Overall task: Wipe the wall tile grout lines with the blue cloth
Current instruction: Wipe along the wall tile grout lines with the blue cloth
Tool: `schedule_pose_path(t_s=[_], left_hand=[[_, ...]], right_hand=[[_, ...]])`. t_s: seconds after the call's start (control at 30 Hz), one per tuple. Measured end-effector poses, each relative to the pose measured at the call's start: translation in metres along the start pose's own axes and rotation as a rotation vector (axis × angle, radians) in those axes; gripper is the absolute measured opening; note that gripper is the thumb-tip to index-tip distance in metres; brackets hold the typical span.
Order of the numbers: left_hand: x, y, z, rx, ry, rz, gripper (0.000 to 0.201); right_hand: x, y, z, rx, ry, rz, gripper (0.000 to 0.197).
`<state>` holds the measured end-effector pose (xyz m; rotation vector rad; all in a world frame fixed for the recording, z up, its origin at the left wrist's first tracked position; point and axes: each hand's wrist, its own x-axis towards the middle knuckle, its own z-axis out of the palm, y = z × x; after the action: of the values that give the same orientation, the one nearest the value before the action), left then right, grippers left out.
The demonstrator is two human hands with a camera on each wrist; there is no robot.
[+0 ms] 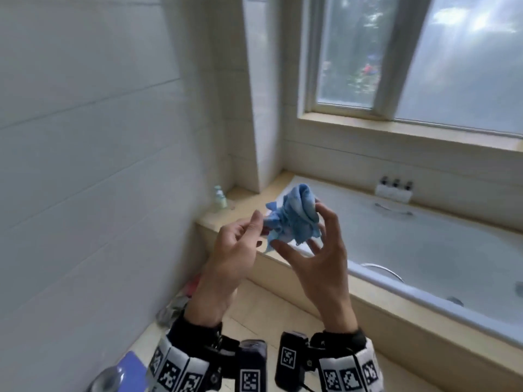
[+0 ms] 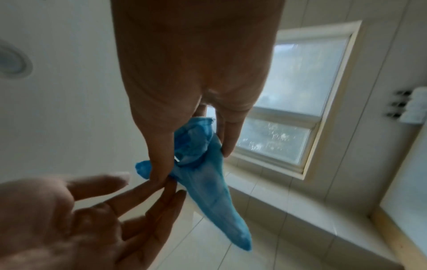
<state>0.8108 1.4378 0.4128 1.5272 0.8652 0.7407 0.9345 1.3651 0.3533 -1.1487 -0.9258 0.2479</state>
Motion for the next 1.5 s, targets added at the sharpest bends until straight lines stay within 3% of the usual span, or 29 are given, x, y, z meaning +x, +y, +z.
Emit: schedule_pose_path(t_s=[0.17, 0.33, 0.6, 0.8, 1.07, 1.27, 1.5], left_hand=[[0.031, 0.001, -0.059, 0.155, 0.258, 0.043, 0.063], [0.062, 0.012, -0.108, 0.198, 0.423, 0.060, 0.064], [0.060, -0.023, -0.199, 0.185, 0.843, 0.010, 0.041], [0.035, -0.045, -0.296, 0.281, 1.107, -0.028, 0.025], [0.030, -0.040, -0.462, 0.463, 1.278, 0.060, 0.021], [0.044, -0.024, -0.565, 0.487, 1.309, 0.111, 0.021], [0.067, -0.039, -0.655, 0.557, 1.385, 0.117, 0.020]], right_hand=[[0.050, 0.033, 0.075, 0.049, -0.149, -0.043, 0.077], [0.102, 0.054, 0.139, 0.163, -0.279, -0.035, 0.065], [0.104, 0.084, 0.252, 0.369, -0.475, 0.297, 0.048], [0.087, 0.076, 0.363, 0.586, -0.578, 0.427, 0.035], [0.075, 0.053, 0.539, 0.747, -0.558, 0.446, 0.039], [0.083, 0.037, 0.646, 0.793, -0.503, 0.500, 0.045], [0.090, 0.032, 0.754, 0.815, -0.638, 0.460, 0.044]])
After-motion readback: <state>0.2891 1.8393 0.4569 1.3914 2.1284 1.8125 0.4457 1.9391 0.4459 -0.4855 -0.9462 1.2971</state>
